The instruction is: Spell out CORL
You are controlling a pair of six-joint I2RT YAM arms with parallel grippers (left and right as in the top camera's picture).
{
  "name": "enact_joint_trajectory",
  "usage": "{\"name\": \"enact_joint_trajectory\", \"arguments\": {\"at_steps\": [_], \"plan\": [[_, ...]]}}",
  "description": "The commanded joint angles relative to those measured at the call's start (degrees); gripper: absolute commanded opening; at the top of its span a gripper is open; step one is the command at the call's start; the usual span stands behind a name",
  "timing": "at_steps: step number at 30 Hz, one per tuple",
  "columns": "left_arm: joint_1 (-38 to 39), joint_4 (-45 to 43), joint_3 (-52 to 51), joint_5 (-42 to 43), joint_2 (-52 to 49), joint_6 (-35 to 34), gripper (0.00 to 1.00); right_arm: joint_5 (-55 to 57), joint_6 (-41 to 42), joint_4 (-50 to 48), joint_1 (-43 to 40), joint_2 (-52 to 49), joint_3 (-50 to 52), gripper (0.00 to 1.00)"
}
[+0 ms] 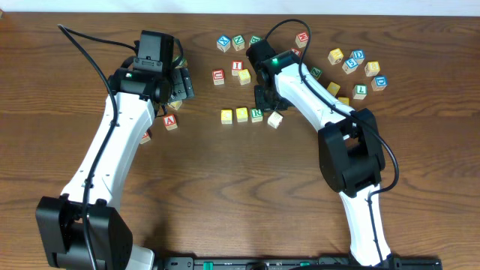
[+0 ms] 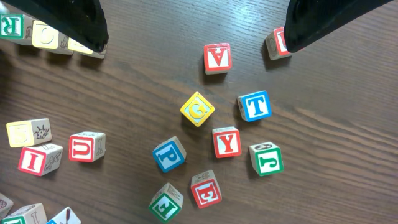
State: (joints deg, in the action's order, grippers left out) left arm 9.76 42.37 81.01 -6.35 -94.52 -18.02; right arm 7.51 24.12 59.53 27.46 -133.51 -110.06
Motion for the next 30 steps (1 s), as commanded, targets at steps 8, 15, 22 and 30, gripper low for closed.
{"name": "enact_joint_trajectory", "arguments": {"at_steps": [8, 15, 22, 30], "plan": [[-0.09, 0.0, -0.13, -0.17, -0.66, -0.28, 0.89, 0.74, -0.15, -0.61, 0.37, -0.63, 0.35, 0.13], [-0.09, -0.02, -0.13, -0.15, -0.66, -0.28, 0.89, 0.5, -2.27, 2.49, -0.68, 3.78, -3.1, 0.38], [-0.09, 0.0, -0.13, -0.17, -0.66, -0.28, 0.89, -3.08, 2.51, 5.97, -1.68, 7.54, -3.39, 0.3], [-0.09, -0.02, -0.13, -0.17, -0.66, -0.26, 0.89, -3.39, 4.15, 9.49, -1.64, 7.15, 1.14, 0.01]]}}
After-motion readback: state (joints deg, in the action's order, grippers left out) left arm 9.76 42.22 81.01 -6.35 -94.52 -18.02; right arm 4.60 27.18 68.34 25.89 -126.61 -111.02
